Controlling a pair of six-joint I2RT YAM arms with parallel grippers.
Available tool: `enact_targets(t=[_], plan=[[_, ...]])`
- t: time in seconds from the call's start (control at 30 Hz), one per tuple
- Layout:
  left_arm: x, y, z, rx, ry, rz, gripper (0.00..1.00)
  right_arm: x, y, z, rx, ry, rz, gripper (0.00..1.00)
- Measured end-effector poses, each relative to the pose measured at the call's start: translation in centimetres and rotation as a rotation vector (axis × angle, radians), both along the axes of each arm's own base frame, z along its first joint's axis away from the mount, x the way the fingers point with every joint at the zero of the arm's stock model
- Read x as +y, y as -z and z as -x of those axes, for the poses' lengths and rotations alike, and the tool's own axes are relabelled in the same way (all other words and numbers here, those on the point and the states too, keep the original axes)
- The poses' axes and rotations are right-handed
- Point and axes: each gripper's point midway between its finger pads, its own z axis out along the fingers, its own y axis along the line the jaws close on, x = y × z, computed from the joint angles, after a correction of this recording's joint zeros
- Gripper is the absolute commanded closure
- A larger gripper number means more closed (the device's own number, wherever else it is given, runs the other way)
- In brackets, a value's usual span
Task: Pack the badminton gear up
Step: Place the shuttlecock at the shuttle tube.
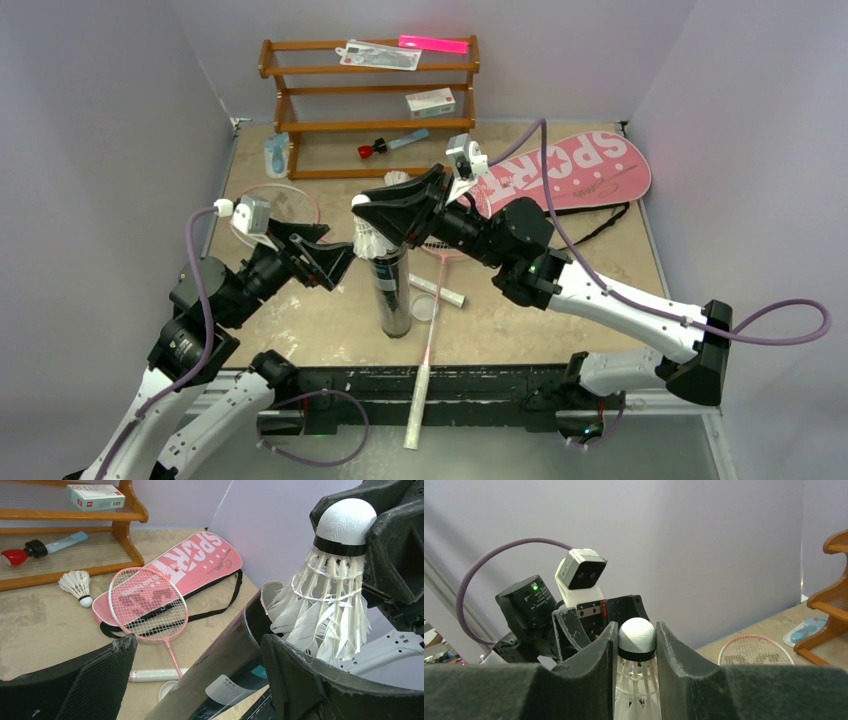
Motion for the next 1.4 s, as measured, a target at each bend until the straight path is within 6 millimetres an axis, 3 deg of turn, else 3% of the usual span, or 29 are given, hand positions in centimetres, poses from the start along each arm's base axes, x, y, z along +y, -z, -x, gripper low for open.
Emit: enact_targets(t=[0.63,1.4], plan=[[0.0,0.0,0.0,-0.001,0.000,0.000,0.08,-1.9,-1.2,-0.3,-0.004,0.062,-0.049,0.77],[0.2,0.1,0.3,0.003,-0.001,-0.003,0.08,-1.9,1.0,-1.5,0.050,0.113,-0.046,0.77]])
